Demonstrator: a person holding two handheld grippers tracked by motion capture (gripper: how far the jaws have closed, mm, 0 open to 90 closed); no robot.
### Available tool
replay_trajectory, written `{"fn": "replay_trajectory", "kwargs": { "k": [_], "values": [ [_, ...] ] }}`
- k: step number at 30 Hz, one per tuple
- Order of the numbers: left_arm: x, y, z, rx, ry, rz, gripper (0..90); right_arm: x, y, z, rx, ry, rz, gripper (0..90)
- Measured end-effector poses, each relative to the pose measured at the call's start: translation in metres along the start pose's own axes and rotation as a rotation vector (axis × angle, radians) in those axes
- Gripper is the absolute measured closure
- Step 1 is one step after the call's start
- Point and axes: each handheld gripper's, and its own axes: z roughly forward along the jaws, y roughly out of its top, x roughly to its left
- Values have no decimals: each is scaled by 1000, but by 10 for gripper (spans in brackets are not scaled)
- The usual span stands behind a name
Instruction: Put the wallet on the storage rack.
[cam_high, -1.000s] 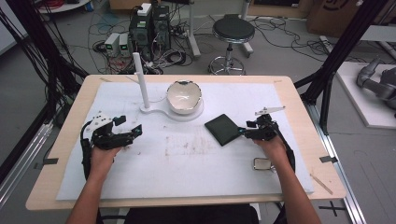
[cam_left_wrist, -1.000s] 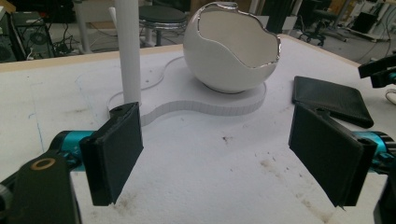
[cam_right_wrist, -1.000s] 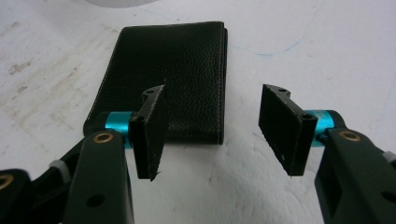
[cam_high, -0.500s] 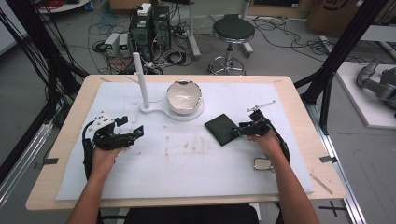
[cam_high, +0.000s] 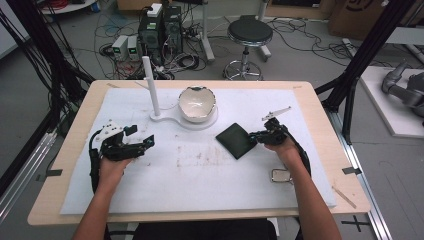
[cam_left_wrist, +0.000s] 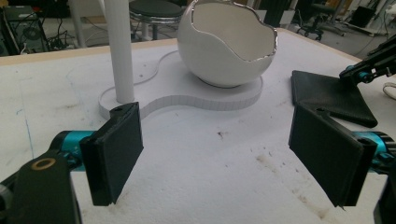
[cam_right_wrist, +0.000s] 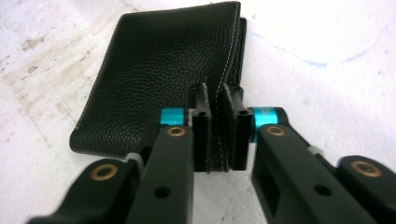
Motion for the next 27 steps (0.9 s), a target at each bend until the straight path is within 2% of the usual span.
{"fn": "replay_trajectory", "kwargs": {
  "k": [3,5,9,13,14,15,17,21,24,25,27],
  "values": [
    [0,0,1,3,-2,-1,175,-2,-1,-1,4,19,38,843],
    [0,0,1,5,-3,0,175,-4,-2,-1,1,25,41,837],
    [-1,0,1,4,-3,3,175,-9,-4,1,9,57,101,778],
    [-3,-1,3,9,-8,5,175,-19,-5,3,35,126,245,754],
    [-3,-1,3,9,-8,5,175,-19,-5,3,35,126,245,754],
    [-3,-1,3,12,-7,8,175,-21,-3,4,54,151,259,803],
    [-3,-1,3,12,-11,6,175,-21,-1,4,59,149,250,829],
    [-4,-1,4,13,-14,5,175,-19,-1,-1,43,176,236,885],
    [-6,1,8,9,-46,-4,177,-10,0,-7,-4,163,151,890],
    [-7,2,9,11,-54,-3,178,-6,0,-11,-25,154,104,890],
    [-11,5,13,10,-85,7,181,-1,2,-15,-58,134,44,891]
  ]
}}
